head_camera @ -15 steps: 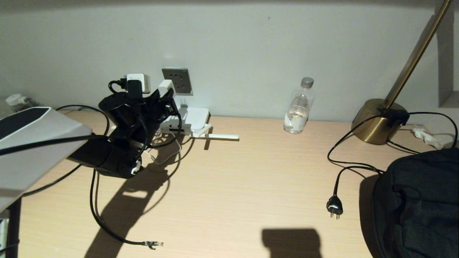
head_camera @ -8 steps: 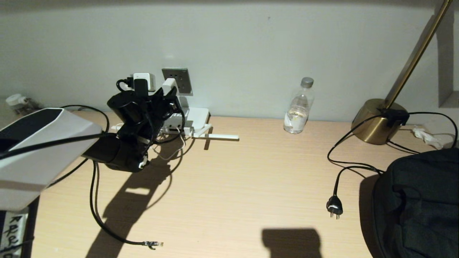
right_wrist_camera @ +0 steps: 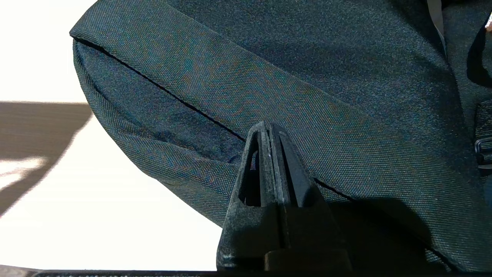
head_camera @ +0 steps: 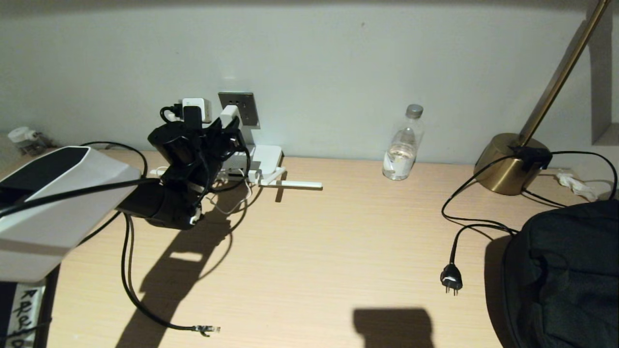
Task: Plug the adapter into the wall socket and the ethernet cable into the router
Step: Align plug and socket
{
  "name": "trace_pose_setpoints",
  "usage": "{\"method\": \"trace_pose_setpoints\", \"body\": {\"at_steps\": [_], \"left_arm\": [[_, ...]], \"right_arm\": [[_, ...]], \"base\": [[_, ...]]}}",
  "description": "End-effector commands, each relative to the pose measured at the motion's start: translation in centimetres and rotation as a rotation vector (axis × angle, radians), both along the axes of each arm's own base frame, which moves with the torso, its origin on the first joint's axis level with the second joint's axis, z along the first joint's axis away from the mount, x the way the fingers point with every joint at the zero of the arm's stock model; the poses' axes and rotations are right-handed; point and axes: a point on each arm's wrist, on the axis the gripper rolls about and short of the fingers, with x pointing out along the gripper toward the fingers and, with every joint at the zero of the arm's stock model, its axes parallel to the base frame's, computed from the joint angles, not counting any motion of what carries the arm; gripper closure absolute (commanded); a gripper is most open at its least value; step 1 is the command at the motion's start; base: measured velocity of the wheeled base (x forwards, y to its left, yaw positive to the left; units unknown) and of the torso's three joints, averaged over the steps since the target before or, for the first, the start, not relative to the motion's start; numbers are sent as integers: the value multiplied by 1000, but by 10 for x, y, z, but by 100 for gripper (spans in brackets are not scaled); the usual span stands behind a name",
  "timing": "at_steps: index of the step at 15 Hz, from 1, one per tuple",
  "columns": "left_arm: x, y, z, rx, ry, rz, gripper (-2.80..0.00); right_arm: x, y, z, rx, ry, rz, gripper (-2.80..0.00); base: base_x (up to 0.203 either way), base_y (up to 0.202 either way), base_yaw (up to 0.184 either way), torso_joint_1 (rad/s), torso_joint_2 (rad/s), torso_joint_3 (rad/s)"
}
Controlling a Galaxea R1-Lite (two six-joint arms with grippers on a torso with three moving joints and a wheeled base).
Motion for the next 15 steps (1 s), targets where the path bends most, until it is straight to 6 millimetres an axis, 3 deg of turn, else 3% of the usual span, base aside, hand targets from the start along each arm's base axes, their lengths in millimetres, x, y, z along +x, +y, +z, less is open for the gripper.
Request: {"method": "trace_pose_setpoints", "body": {"at_steps": [1, 15], "left_arm": [[-1, 0, 2, -2, -10, 2, 0], [4, 1, 7, -2, -12, 5, 0]], "right_arm": [[0, 0, 0, 0, 2, 1, 0], [0, 0, 0, 0, 2, 0, 0]], "base": [[0, 0, 0, 0, 0, 0], [0, 0, 0, 0, 0, 0]]}}
